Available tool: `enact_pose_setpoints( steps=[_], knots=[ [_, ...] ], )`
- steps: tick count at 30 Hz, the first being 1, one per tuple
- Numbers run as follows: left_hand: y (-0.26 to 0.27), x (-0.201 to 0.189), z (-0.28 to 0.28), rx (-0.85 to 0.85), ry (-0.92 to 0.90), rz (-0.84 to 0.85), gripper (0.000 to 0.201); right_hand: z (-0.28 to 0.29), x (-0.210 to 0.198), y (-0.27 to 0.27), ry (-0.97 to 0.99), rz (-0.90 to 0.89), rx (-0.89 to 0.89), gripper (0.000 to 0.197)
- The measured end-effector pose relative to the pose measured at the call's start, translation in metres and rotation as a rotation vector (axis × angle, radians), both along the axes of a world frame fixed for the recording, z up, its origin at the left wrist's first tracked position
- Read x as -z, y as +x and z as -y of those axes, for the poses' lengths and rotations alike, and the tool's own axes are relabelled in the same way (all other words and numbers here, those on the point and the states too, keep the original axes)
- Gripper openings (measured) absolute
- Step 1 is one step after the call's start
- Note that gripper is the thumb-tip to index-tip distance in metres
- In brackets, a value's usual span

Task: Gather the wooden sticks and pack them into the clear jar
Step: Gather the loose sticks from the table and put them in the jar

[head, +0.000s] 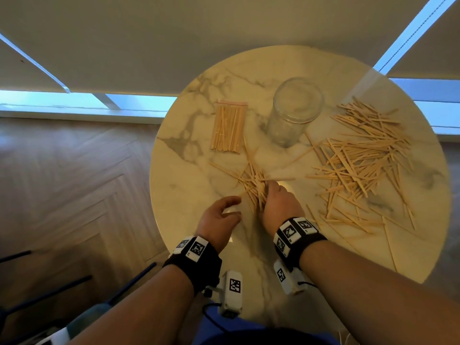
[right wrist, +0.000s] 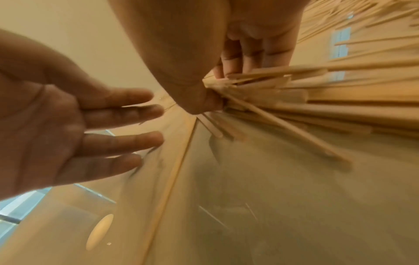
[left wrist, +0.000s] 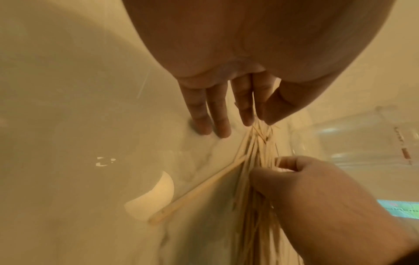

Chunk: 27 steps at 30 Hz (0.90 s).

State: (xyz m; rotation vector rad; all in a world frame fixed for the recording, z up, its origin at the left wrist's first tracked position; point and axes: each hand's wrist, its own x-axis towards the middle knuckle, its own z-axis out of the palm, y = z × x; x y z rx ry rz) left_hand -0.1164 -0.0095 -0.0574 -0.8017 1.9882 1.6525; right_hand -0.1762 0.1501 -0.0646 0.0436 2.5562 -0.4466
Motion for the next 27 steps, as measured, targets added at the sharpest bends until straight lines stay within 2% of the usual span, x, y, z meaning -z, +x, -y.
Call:
enact_pose_setpoints(
  steps=[3, 7, 12, 16, 22, 24, 27],
  knots=[
    [0.004, 0.002, 0.009, -0.059, -0.005, -0.028, 0.034, -0.007, 0.000, -0.007, 0.026, 0.012, -0.020, 0.036],
    [0.008, 0.009, 0.016, -0.125, 0.032, -0.043, 0.036, -0.021, -0.002, -0.019, 0.002, -0.015, -0.019, 0.029],
    [0.012, 0.014, 0.016, -0.139, 0.054, -0.018, 0.038, -0.035, -0.002, -0.026, -0.023, -0.017, 0.037, 0.031],
    [0.010, 0.010, 0.014, -0.158, 0.067, -0.015, 0.035, -0.046, -0.008, -0.028, -0.114, 0.001, 0.046, 0.018],
    [-0.008, -0.021, 0.006, -0.209, 0.073, -0.115, 0.014, -0.055, -0.023, -0.027, -0.323, -0.024, -0.024, 0.016],
    [-0.022, -0.039, -0.001, -0.274, 0.174, -0.096, 0.025, -0.056, -0.027, -0.027, -0.360, -0.032, -0.090, 0.014],
    [-0.044, -0.060, -0.011, -0.302, 0.456, 0.079, 0.068, -0.057, -0.039, -0.026, -0.408, -0.090, -0.205, 0.012]
  ],
)
